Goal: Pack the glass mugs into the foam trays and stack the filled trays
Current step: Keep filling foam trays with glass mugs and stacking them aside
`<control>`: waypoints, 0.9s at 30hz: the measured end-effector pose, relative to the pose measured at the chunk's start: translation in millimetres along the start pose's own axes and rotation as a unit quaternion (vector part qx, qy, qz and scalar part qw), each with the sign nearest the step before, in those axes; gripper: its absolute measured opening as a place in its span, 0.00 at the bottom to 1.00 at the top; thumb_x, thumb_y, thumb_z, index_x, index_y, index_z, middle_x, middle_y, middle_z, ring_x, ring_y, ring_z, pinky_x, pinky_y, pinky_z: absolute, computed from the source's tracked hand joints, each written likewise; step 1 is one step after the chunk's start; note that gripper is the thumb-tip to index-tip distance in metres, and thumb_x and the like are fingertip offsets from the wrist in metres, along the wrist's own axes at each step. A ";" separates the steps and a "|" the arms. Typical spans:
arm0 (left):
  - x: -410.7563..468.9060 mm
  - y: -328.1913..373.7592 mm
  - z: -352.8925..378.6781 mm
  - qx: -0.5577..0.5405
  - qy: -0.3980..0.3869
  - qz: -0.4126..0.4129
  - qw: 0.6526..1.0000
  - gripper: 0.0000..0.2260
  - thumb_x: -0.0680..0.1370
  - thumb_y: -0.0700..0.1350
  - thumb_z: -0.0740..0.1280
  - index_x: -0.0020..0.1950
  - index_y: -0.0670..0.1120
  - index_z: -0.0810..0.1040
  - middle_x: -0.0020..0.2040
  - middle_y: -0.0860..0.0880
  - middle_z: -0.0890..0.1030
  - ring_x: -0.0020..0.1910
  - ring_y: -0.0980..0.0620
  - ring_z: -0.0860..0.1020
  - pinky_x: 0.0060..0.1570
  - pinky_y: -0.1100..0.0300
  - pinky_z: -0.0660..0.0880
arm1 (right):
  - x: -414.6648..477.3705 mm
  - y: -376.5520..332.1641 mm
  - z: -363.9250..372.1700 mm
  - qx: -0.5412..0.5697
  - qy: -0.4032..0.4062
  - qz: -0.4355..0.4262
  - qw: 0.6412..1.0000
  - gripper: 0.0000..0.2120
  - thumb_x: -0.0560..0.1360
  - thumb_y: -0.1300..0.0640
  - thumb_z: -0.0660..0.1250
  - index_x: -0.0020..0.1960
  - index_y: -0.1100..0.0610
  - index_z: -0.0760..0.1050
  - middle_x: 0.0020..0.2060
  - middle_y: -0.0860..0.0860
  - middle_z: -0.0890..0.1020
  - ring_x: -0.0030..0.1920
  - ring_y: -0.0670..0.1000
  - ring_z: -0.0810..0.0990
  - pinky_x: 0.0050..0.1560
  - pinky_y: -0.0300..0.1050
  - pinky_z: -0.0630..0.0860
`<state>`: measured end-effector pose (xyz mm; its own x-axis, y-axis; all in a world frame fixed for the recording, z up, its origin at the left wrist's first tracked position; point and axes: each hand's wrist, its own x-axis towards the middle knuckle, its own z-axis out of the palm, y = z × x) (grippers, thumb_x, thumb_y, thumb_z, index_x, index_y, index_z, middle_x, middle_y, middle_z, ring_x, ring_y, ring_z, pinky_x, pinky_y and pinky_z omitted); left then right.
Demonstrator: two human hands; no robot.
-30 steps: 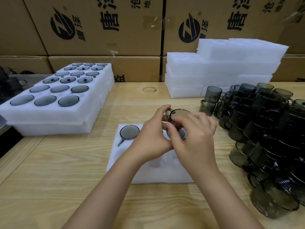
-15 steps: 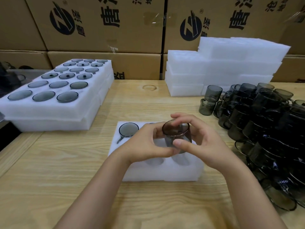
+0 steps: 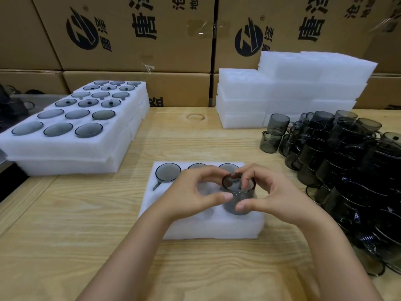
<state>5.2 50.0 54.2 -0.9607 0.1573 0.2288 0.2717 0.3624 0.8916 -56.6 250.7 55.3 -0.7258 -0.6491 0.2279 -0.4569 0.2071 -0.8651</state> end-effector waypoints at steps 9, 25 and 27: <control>-0.6 0.4 0.2 0.066 -0.013 0.017 0.998 0.17 0.68 0.47 0.75 0.55 0.53 0.79 0.52 0.57 0.83 0.55 0.64 0.78 0.57 0.70 0.70 | -13.9 2.9 5.9 -0.113 -0.016 0.008 0.993 0.37 0.57 0.31 0.72 0.64 0.34 0.65 0.59 0.31 0.70 0.65 0.36 0.68 0.65 0.35 0.65; -1.5 0.3 1.2 0.079 -0.019 0.005 0.997 0.18 0.71 0.48 0.75 0.60 0.54 0.79 0.52 0.60 0.83 0.56 0.65 0.77 0.51 0.81 0.63 | -16.4 -2.0 8.1 -0.190 -0.003 0.004 0.982 0.34 0.58 0.35 0.74 0.62 0.39 0.69 0.59 0.32 0.71 0.61 0.32 0.68 0.57 0.24 0.62; -1.0 -0.8 0.0 0.074 -0.022 0.002 0.997 0.18 0.70 0.50 0.75 0.60 0.55 0.79 0.53 0.60 0.83 0.56 0.65 0.77 0.53 0.78 0.65 | -20.5 0.4 9.6 -0.103 -0.006 0.036 0.994 0.45 0.54 0.33 0.74 0.68 0.42 0.65 0.64 0.32 0.67 0.65 0.32 0.64 0.64 0.28 0.60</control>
<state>6.0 49.5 53.3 -0.9572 0.1980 0.2109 0.2833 0.4932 0.8225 -37.0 257.1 46.0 -0.7547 -0.6355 0.1628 -0.5011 0.3983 -0.7683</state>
